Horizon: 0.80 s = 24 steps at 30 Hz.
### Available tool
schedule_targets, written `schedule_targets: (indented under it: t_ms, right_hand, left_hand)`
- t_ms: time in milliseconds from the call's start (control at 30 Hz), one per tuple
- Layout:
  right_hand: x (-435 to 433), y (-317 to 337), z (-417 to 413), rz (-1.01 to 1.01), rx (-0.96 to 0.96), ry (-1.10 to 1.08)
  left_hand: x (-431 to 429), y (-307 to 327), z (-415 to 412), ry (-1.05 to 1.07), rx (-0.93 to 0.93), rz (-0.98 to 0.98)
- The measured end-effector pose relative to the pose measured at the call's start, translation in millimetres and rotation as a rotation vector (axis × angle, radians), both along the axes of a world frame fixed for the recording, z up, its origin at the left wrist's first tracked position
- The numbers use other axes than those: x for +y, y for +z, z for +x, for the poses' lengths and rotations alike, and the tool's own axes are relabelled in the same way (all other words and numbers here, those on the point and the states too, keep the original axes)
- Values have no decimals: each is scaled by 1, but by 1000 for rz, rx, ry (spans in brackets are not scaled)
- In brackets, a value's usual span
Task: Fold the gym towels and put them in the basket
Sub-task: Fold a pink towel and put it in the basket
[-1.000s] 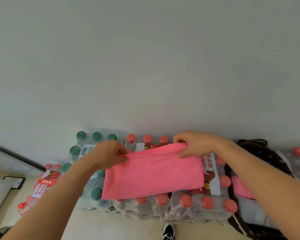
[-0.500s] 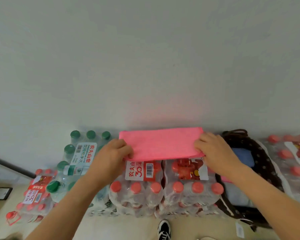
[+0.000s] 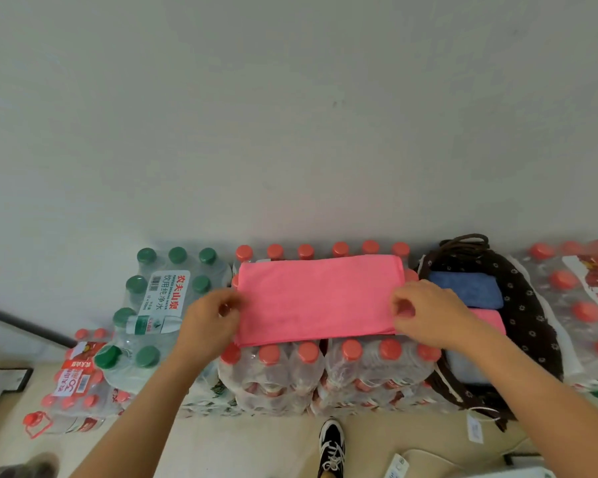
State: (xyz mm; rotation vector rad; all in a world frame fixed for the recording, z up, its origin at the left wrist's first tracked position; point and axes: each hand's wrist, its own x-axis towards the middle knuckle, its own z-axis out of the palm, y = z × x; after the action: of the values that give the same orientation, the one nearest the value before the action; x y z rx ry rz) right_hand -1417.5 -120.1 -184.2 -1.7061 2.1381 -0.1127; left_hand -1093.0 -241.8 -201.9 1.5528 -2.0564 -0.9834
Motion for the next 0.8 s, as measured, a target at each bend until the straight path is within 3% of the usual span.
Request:
schedule_targets:
  t_ms: [67, 167, 300, 567, 800]
  right_hand:
    - [-11, 1, -5, -179, -140, -167]
    - [-27, -13, -7, -365, -160, -345]
    - [-42, -30, 5, -433, 12, -285]
    - [-26, -56, 14, -289, 204, -110]
    - [-22, -59, 13, -176, 240, -88]
  left_hand:
    - [-14, 1, -8, 158, 85, -3]
    - [-36, -3, -22, 280, 193, 129]
    - [-54, -5, -38, 334, 189, 188]
    - [-65, -6, -32, 289, 153, 279]
    - [-53, -22, -45, 354, 72, -11]
